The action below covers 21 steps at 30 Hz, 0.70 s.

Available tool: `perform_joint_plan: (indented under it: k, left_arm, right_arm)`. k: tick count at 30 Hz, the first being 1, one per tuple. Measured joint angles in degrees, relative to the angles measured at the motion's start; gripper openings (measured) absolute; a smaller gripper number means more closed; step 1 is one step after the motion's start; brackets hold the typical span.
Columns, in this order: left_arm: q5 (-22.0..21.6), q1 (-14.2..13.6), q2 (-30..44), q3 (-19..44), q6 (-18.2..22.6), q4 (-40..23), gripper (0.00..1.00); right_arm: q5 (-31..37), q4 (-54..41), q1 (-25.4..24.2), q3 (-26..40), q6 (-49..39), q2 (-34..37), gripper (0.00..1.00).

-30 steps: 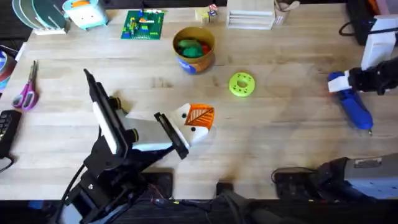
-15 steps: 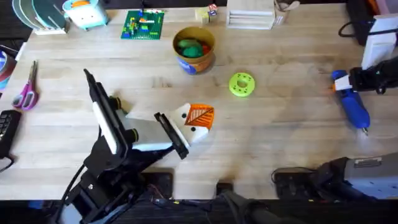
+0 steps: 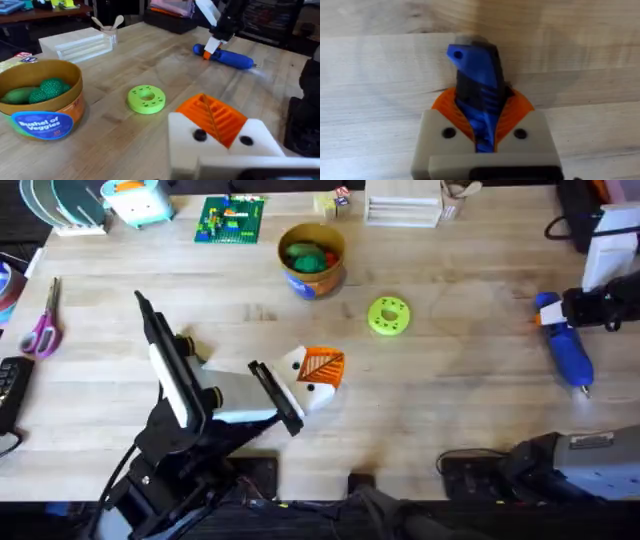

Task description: Pick up the gripper from the table and insert it into the empty holder that is missing its gripper. Then pick up a screw, insert it into the mounting hole, and use the screwdriver to tighten it. Finally, clean up the table by picking up the vegetable and placing it into the bucket.

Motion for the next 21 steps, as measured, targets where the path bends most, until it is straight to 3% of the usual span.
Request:
perform_joint_plan:
  k: [4, 21]
  left_arm:
    - [0.0, 0.0, 0.0, 0.0, 0.0, 0.0, 0.011]
    - [0.0, 0.0, 0.0, 0.0, 0.0, 0.0, 0.011]
  right_arm:
    - [0.0, -0.5, 0.0, 0.0, 0.0, -0.3, 0.124]
    - [0.4, -5.5, 0.0, -0.5, 10.7, -20.6, 0.116]
